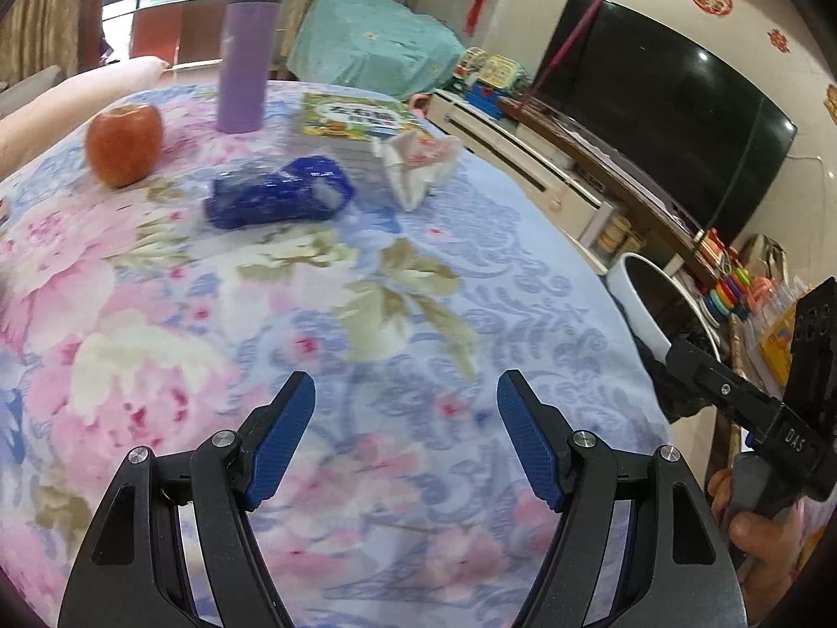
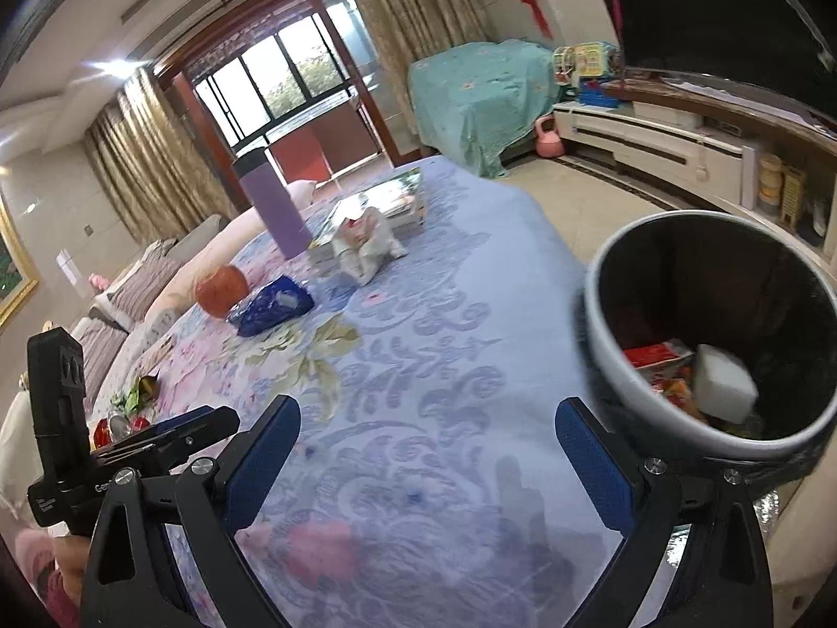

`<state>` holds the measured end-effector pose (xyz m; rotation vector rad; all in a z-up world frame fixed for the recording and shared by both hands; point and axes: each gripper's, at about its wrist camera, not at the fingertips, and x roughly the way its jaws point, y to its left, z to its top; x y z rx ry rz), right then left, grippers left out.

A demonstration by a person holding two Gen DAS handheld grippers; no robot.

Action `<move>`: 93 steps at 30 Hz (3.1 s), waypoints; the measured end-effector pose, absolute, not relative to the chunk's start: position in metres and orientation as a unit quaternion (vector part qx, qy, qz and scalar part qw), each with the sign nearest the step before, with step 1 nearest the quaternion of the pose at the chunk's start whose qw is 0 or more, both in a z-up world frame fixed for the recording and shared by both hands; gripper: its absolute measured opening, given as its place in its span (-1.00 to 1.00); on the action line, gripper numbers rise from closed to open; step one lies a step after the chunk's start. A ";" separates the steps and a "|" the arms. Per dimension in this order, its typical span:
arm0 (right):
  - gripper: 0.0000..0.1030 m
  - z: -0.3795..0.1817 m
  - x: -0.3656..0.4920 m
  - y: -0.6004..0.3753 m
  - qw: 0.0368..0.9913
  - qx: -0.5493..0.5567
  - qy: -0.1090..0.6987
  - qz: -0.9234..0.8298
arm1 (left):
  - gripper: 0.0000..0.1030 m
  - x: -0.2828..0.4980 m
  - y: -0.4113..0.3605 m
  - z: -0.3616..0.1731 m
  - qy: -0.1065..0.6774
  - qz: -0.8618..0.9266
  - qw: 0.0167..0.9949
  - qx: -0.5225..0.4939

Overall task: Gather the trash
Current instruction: 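Move both open tools back over the table toward the remaining items, then grasp the blue wrapped bag with the left tool while the right tool grasps the white-red plastic bag, then carry the blue bag with the left tool while the right tool carries the plastic bag over the bin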

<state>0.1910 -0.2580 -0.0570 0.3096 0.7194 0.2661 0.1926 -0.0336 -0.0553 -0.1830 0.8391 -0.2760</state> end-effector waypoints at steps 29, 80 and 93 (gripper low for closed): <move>0.92 -0.077 0.276 -0.186 0.903 0.098 0.384 0.168 | 0.46 0.248 0.019 -0.068 0.417 -0.081 0.903 -0.059; -0.70 -0.069 0.324 -0.199 0.902 0.109 0.370 0.192 | -0.14 0.279 -0.017 -0.058 0.382 -0.142 0.912 -0.042; -0.70 -0.064 0.244 -0.251 0.907 0.155 0.355 0.164 | -0.14 0.224 -0.058 -0.053 0.385 -0.161 0.908 -0.037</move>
